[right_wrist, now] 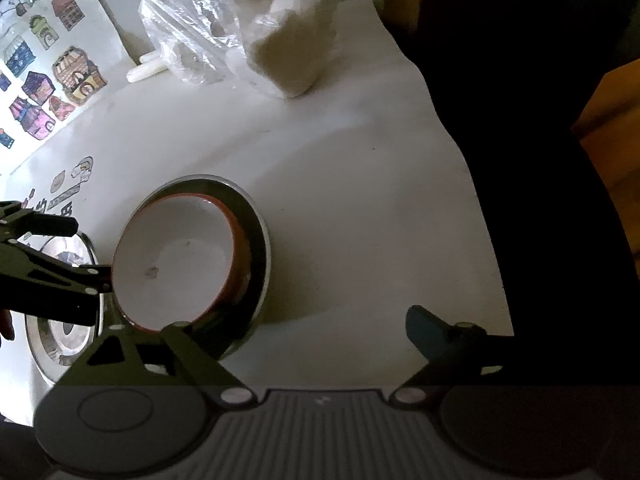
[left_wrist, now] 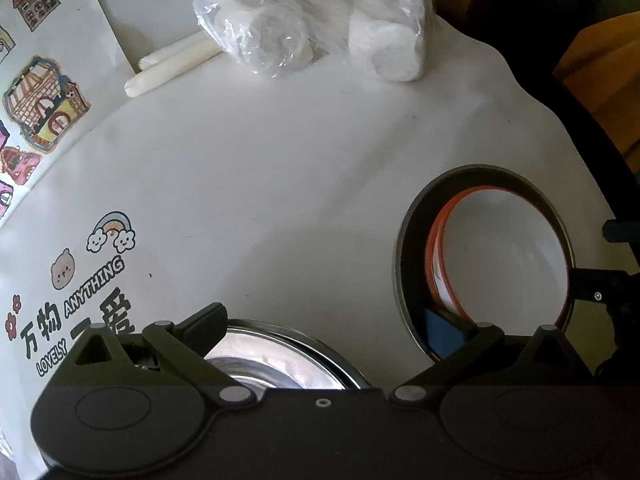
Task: Organize plates and bowls
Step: 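Bring the right tool to the steel bowl rim opposite the left tool and close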
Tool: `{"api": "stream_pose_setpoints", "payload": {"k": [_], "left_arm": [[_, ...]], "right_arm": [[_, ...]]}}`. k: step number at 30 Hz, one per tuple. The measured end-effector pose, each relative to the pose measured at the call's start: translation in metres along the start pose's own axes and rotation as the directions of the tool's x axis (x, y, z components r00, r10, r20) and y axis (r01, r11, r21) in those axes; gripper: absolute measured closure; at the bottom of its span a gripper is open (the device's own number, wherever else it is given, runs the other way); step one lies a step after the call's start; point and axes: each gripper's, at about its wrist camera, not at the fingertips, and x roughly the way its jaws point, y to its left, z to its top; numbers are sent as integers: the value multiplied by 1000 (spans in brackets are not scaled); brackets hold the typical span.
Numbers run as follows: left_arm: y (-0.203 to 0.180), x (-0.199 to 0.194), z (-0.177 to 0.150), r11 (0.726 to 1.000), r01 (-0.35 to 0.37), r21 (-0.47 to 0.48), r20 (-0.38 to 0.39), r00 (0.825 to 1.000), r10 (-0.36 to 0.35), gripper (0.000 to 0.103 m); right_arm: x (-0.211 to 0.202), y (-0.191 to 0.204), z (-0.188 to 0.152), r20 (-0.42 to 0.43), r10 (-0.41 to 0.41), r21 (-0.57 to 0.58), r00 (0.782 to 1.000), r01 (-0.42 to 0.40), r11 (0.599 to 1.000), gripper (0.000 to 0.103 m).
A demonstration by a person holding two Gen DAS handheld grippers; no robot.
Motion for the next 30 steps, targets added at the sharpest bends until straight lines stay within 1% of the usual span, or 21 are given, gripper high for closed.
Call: {"api": "stream_pose_setpoints", "payload": {"k": [2, 9, 13, 18, 22, 23, 25, 26, 28, 30], "left_arm": [[0, 0, 0, 1000, -2, 4, 1, 1000, 2, 2], [-1, -2, 1, 1000, 15, 3, 4, 1000, -15, 10], [-1, -3, 1, 1000, 17, 8, 4, 1000, -17, 11], [-2, -4, 1, 999, 29, 17, 6, 1000, -29, 17], [-4, -5, 2, 999, 37, 23, 7, 999, -38, 21], [-4, -6, 1, 999, 41, 23, 7, 999, -41, 23], [-5, -6, 2, 999, 47, 25, 7, 999, -47, 26], [-5, -7, 2, 998, 51, 25, 7, 999, -51, 29], [-6, -8, 2, 998, 64, 26, 8, 998, -64, 35], [-7, -8, 2, 996, 82, 21, 4, 997, -82, 45]], "right_arm": [[0, 1, 1, 0, 7, -5, 1000, -7, 1000, 17], [0, 2, 0, 1, 41, 2, 999, -41, 999, 28], [-1, 1, -1, 1, 63, 6, 998, -63, 998, 36], [-2, 1, -1, 1, 83, 7, 997, -83, 997, 43], [-2, 0, -2, 1, 114, 21, 994, -114, 993, 52], [-1, 1, -2, 2, 120, 24, 993, -120, 993, 54], [-2, 1, -2, 3, 135, 24, 991, -135, 991, 62], [-2, 1, -2, 4, 142, 22, 990, -142, 990, 64], [-2, 4, -2, 5, 154, 13, 988, -154, 988, 72], [-3, 7, -2, 6, 161, 5, 987, -161, 987, 76]]}}
